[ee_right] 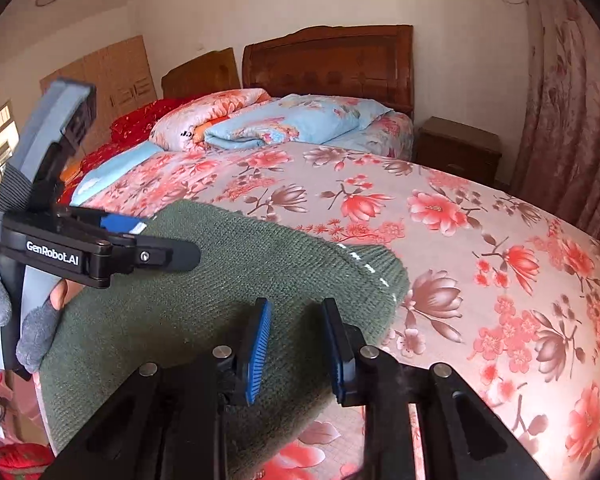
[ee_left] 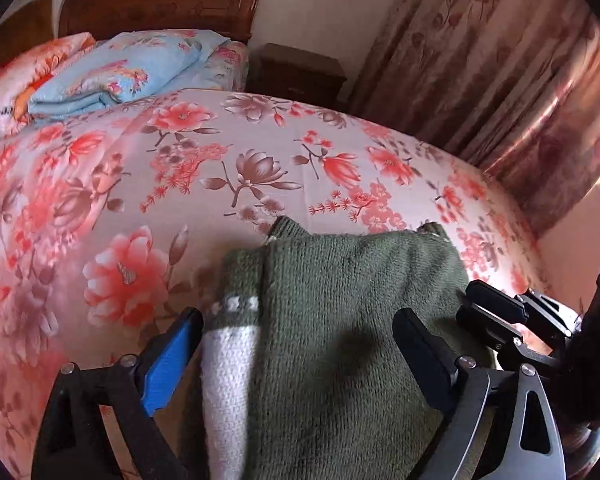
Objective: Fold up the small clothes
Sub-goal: 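Open the left gripper and release the folded dark green sweater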
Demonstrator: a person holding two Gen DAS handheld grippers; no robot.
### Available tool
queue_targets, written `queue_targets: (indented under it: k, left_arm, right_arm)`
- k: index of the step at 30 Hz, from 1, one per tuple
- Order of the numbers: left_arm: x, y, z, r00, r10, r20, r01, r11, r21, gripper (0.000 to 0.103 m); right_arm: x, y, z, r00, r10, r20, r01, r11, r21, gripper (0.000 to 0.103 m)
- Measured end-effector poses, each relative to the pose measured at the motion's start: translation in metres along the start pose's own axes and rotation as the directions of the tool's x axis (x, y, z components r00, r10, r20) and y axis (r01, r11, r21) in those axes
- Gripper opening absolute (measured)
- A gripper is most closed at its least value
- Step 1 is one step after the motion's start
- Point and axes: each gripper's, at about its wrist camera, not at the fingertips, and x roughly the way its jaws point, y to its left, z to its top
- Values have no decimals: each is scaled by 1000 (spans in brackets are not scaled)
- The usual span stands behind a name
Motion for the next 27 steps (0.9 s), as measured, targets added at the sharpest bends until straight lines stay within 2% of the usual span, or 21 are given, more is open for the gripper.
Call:
queue_targets:
  k: [4,8,12,15,18,22,24,27]
  left_arm:
    - [-50,8,-22,991,5,135,-6,1000,7,103]
    - [-82,-1,-53,980,44,195,-62,994,87,103]
    - [-90,-14,-88,975,78,208,-112,981,158,103]
    - [-85,-15,-107,966,143,217,-179,972,154,103]
    - [-85,-10,-119,969,134,207,-164,978,132,103]
    - [-79,-13,-126,957,208,201,-244,953,178,103]
    - [-82,-15,-128,956,207,208,-244,953,177,103]
    - [-95,-20,-131,941,210,267,-258,952,162,103]
  right_arm:
    - [-45,16,-12,997,15,74,-12,999,-42,26]
    - [-80,49,-37,994,48,98,-36,992,-118,26]
    - [-96,80,-64,995,26,98,-10,987,-160,27]
    - [-97,104,-80,996,12,88,8,975,-221,27]
    - [-96,121,-91,996,-19,85,42,961,-272,27]
    - [-91,122,-94,998,-7,64,24,964,-264,27]
    - [-92,114,-91,998,14,55,-1,975,-220,27]
    - [-102,113,-87,997,-2,73,17,978,-208,27]
